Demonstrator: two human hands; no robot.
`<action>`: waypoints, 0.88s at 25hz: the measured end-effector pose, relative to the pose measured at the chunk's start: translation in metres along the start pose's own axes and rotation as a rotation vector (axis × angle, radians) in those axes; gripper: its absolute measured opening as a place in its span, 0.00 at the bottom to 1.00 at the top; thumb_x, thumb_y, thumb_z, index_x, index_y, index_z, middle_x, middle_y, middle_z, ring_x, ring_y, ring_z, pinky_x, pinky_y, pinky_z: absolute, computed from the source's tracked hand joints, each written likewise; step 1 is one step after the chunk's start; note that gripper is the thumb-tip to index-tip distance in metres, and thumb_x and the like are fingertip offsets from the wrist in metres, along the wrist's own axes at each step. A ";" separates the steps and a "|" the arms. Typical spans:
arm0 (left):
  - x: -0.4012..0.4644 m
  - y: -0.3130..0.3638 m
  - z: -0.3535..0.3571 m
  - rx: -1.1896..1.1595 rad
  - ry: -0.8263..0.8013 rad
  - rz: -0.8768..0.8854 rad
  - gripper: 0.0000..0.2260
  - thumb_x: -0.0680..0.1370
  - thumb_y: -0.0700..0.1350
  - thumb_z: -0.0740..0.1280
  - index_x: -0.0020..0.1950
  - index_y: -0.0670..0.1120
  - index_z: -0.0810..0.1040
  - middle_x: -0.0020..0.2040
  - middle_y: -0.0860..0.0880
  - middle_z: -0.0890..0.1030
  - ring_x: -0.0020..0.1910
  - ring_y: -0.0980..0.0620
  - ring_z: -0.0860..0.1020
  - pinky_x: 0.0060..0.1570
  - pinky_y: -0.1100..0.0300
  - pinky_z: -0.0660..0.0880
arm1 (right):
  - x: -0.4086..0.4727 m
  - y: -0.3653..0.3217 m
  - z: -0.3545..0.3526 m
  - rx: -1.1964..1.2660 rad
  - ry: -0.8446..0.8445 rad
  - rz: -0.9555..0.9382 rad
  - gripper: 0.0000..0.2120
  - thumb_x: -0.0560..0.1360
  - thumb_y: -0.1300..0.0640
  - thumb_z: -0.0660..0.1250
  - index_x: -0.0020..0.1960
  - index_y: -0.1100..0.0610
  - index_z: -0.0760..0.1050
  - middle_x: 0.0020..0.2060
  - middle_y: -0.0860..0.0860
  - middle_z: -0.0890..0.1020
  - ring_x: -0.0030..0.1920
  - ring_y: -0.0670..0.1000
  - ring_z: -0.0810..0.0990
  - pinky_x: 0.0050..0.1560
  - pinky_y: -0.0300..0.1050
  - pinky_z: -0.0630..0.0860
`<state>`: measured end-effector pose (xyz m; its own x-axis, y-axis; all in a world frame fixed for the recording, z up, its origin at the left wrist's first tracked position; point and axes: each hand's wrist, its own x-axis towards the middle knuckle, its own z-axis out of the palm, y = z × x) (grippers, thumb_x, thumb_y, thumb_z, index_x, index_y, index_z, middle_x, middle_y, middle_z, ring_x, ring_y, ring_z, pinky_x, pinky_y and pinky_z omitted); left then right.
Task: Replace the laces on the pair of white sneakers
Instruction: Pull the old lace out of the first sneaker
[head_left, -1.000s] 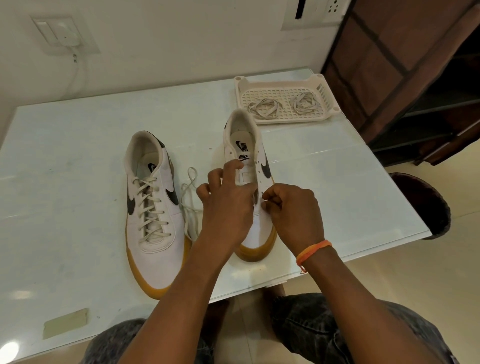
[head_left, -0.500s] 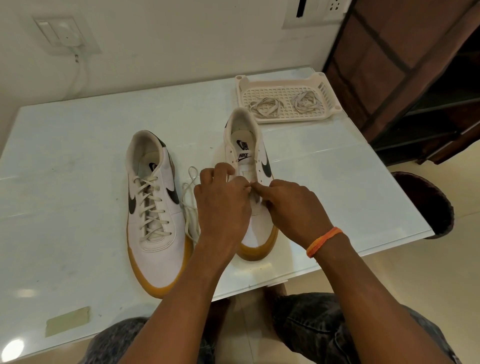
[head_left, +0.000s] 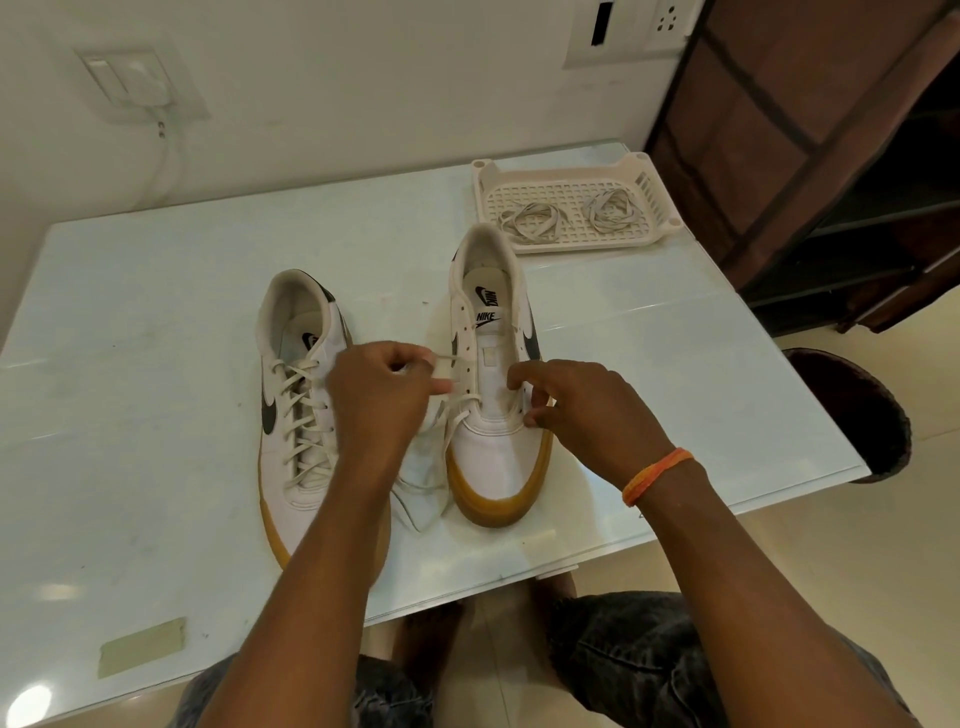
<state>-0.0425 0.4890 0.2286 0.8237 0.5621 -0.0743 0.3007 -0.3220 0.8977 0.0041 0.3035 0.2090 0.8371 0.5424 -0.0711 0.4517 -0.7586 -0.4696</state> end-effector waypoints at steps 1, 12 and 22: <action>0.004 -0.001 -0.006 -0.042 0.052 -0.003 0.07 0.75 0.40 0.70 0.41 0.51 0.82 0.38 0.54 0.84 0.36 0.58 0.84 0.49 0.56 0.81 | 0.000 0.002 0.001 0.024 0.005 0.001 0.15 0.75 0.58 0.70 0.61 0.49 0.76 0.47 0.49 0.80 0.47 0.51 0.79 0.50 0.49 0.78; -0.007 0.008 0.018 0.033 -0.244 0.356 0.02 0.77 0.49 0.69 0.46 0.54 0.82 0.45 0.59 0.81 0.48 0.63 0.78 0.48 0.67 0.73 | -0.004 -0.031 -0.010 0.936 0.194 0.045 0.09 0.79 0.58 0.65 0.55 0.58 0.82 0.42 0.55 0.85 0.31 0.53 0.79 0.32 0.46 0.77; 0.010 -0.005 -0.006 0.372 -0.170 0.284 0.08 0.77 0.56 0.67 0.40 0.57 0.77 0.43 0.60 0.78 0.45 0.60 0.75 0.51 0.54 0.63 | -0.014 0.073 -0.052 1.375 1.086 0.854 0.10 0.78 0.65 0.62 0.56 0.58 0.79 0.50 0.58 0.84 0.33 0.48 0.83 0.35 0.38 0.78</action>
<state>-0.0390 0.5008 0.2261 0.9554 0.2905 0.0529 0.1789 -0.7120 0.6790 0.0414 0.2218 0.2219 0.7174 -0.5823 -0.3825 -0.1702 0.3859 -0.9067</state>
